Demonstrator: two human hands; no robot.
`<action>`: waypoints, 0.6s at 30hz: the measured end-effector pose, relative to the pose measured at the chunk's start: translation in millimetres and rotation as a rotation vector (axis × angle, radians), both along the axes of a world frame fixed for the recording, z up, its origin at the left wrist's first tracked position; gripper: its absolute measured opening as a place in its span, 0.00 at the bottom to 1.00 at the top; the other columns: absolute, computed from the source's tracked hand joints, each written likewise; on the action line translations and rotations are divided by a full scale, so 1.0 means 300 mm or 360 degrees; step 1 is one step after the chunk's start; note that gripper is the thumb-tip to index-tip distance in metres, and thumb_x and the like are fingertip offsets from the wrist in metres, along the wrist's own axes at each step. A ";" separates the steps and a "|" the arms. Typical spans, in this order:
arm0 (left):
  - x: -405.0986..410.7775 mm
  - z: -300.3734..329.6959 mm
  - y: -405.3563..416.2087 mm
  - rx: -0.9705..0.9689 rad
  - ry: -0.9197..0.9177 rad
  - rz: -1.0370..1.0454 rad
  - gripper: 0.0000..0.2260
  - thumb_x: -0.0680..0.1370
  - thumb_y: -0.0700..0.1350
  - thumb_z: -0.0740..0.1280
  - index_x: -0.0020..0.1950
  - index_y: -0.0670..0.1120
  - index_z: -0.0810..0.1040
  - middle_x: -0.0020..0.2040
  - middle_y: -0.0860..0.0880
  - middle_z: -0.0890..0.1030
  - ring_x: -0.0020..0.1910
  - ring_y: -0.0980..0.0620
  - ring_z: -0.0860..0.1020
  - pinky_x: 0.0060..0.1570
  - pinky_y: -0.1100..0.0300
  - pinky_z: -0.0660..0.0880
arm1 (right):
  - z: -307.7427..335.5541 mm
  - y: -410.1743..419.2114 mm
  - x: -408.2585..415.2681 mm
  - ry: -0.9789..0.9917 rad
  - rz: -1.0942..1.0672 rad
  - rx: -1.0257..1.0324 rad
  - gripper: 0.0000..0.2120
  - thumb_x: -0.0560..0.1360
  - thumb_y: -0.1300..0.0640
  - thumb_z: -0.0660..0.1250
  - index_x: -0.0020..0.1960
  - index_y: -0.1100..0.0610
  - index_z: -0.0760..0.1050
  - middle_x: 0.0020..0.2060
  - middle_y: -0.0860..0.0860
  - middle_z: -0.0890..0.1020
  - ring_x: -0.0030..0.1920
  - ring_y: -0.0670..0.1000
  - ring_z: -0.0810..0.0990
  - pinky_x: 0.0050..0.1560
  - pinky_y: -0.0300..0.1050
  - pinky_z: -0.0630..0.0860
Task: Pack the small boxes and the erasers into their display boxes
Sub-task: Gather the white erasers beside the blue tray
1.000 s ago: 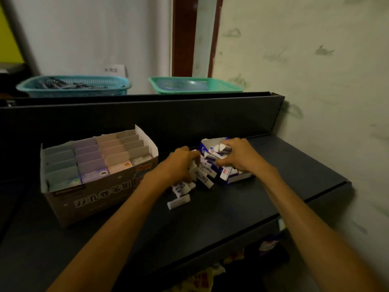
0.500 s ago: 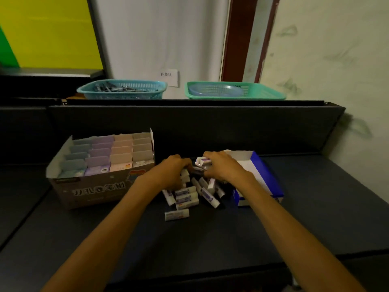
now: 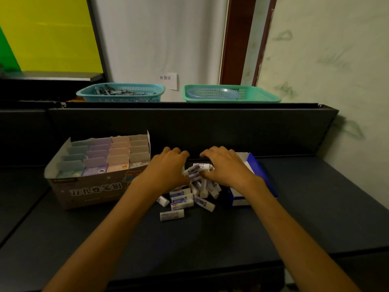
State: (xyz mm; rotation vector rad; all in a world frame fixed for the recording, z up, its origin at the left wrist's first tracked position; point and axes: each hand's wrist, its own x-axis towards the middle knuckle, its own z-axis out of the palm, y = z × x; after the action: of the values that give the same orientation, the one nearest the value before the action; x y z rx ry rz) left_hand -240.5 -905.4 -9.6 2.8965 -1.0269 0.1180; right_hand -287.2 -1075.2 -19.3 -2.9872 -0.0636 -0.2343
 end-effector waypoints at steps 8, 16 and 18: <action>-0.174 0.049 0.165 -0.0173 -0.0267 0.0135 0.33 0.75 0.58 0.64 0.75 0.51 0.54 0.73 0.49 0.60 0.72 0.47 0.58 0.68 0.51 0.61 | 0.011 0.062 -0.131 -0.0113 0.0103 0.0159 0.28 0.74 0.45 0.67 0.71 0.49 0.64 0.68 0.46 0.69 0.67 0.47 0.66 0.67 0.42 0.60; -0.228 0.028 0.433 -0.0113 -0.0276 0.0497 0.33 0.75 0.58 0.64 0.75 0.50 0.53 0.73 0.48 0.60 0.71 0.47 0.59 0.68 0.50 0.60 | 0.041 0.332 -0.161 -0.0134 0.0274 0.0084 0.29 0.76 0.44 0.64 0.74 0.48 0.59 0.72 0.46 0.64 0.72 0.48 0.60 0.71 0.46 0.56; -0.238 0.020 0.519 -0.0089 -0.0282 0.0568 0.34 0.75 0.58 0.64 0.75 0.51 0.53 0.73 0.48 0.60 0.71 0.47 0.59 0.68 0.49 0.60 | 0.040 0.423 -0.151 -0.0152 0.0323 0.0041 0.29 0.76 0.43 0.63 0.73 0.49 0.60 0.71 0.47 0.65 0.71 0.49 0.62 0.71 0.46 0.56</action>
State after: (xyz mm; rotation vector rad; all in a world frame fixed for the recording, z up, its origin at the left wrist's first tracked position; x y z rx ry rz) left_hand -311.8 -749.8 -3.4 3.0265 -0.5022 0.4197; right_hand -332.4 -948.3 -7.2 -2.9145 -0.3685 -0.3503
